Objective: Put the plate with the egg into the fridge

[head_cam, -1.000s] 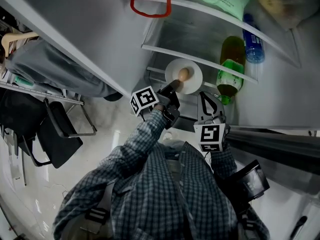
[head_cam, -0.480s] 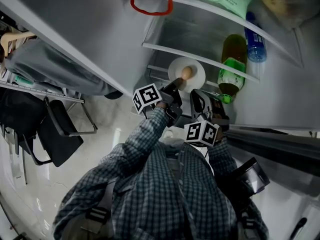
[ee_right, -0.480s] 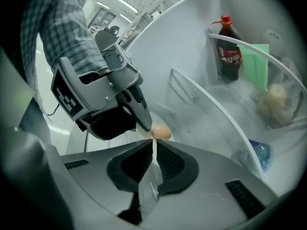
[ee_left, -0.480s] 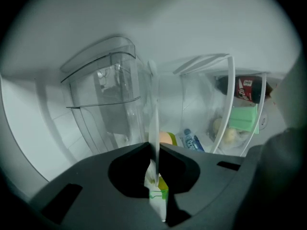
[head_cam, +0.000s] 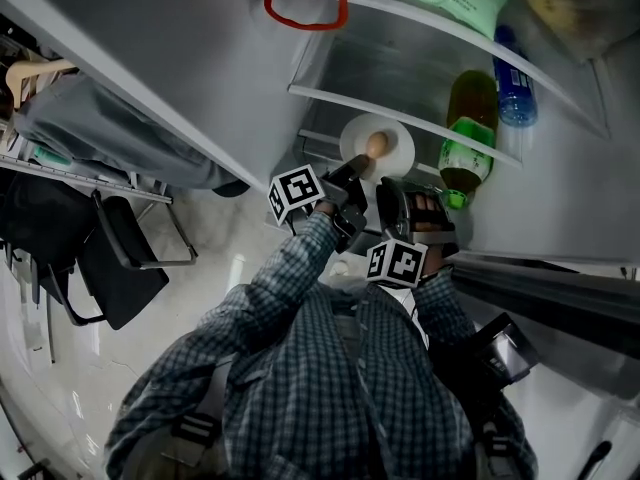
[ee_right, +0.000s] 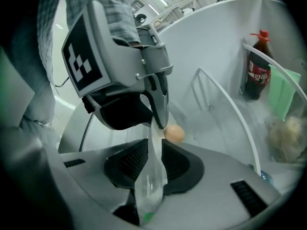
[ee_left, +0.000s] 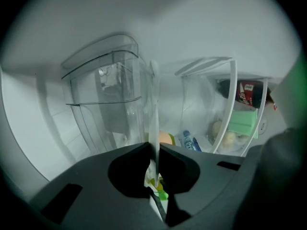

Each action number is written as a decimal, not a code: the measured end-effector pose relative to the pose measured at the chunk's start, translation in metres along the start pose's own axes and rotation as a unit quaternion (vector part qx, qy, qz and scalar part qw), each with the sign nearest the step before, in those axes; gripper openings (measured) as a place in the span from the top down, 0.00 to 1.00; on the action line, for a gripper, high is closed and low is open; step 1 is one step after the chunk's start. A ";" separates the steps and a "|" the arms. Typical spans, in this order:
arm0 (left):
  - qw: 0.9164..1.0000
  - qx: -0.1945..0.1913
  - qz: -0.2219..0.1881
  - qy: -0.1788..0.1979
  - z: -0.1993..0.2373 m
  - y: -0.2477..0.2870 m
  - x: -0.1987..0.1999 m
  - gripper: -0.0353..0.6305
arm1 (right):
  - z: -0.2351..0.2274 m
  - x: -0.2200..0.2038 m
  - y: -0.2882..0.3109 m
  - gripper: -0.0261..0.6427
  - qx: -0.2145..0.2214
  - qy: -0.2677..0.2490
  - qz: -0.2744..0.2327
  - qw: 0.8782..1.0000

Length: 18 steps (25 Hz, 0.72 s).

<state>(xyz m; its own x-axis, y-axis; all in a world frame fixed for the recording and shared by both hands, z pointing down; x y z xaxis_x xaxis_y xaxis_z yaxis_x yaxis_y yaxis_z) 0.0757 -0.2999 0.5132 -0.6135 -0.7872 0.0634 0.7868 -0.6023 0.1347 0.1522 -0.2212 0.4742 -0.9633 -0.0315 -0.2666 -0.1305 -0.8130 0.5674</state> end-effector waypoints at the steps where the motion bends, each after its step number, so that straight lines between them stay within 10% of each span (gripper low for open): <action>1: 1.000 0.000 0.001 -0.002 0.000 0.000 0.000 0.91 | 0.001 0.000 0.002 0.86 -0.003 -0.012 0.002 1.000; 18: 1.000 0.000 0.010 -0.008 -0.001 0.001 -0.002 0.91 | 0.004 -0.002 0.013 0.92 -0.046 -0.106 0.058 0.992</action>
<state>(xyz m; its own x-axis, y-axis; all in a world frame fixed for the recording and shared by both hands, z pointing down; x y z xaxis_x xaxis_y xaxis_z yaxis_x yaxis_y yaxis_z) 0.0777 -0.2984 0.5121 -0.5983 -0.7971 0.0816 0.7992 -0.5862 0.1329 0.1514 -0.2293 0.4857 -0.9995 -0.0131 -0.0293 -0.0036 -0.8607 0.5092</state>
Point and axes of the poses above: the fingertips, and each gripper's own axes: y forward along the fingers, z to its left, x out of its top, the point moved 6 cm from there along -y, backward along the fingers, and after that the axes turned 3 degrees about -y, right-handed, at the moved point
